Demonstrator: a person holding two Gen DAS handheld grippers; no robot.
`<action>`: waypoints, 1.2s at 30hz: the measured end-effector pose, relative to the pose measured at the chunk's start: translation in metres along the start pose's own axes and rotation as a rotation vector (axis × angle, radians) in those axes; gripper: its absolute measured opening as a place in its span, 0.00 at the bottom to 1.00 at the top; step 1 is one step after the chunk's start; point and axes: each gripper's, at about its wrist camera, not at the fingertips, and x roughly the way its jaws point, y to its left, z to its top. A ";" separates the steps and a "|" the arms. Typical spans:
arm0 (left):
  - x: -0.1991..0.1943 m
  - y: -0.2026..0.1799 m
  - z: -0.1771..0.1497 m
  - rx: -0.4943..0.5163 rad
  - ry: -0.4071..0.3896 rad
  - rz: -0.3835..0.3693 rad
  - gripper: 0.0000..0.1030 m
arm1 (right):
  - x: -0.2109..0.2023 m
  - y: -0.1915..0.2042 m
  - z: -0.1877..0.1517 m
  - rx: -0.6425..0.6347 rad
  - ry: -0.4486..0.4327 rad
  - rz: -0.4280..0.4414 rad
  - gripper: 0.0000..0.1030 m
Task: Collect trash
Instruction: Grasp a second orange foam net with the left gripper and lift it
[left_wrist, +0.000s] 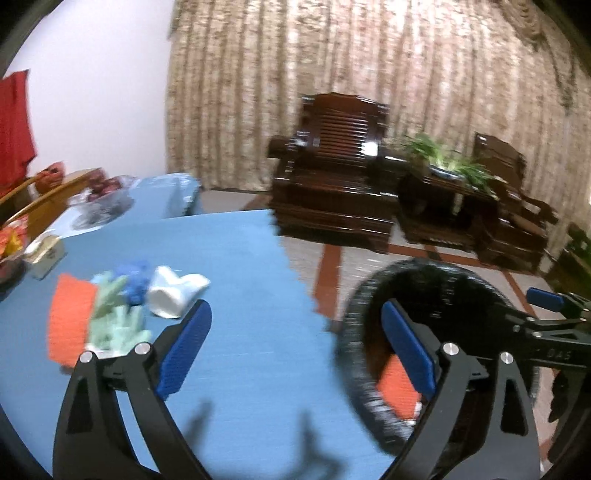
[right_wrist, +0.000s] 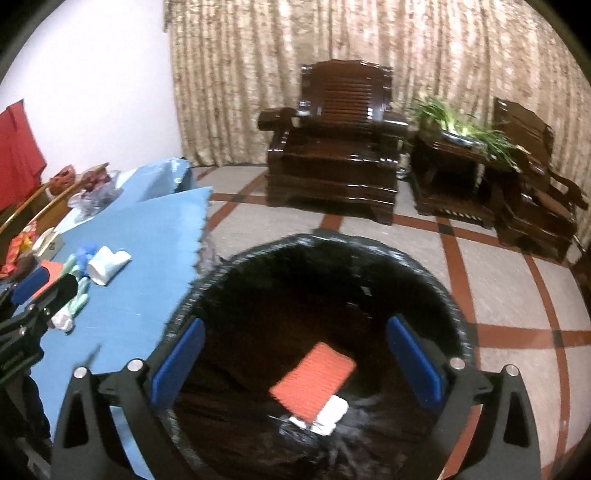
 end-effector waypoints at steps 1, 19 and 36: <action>-0.003 0.012 0.000 -0.009 -0.003 0.031 0.88 | 0.002 0.009 0.001 -0.008 -0.001 0.017 0.94; -0.038 0.174 -0.018 -0.147 -0.004 0.380 0.88 | 0.037 0.158 0.018 -0.161 -0.064 0.230 0.94; 0.002 0.258 -0.059 -0.232 0.111 0.407 0.71 | 0.090 0.245 0.001 -0.261 0.003 0.281 0.93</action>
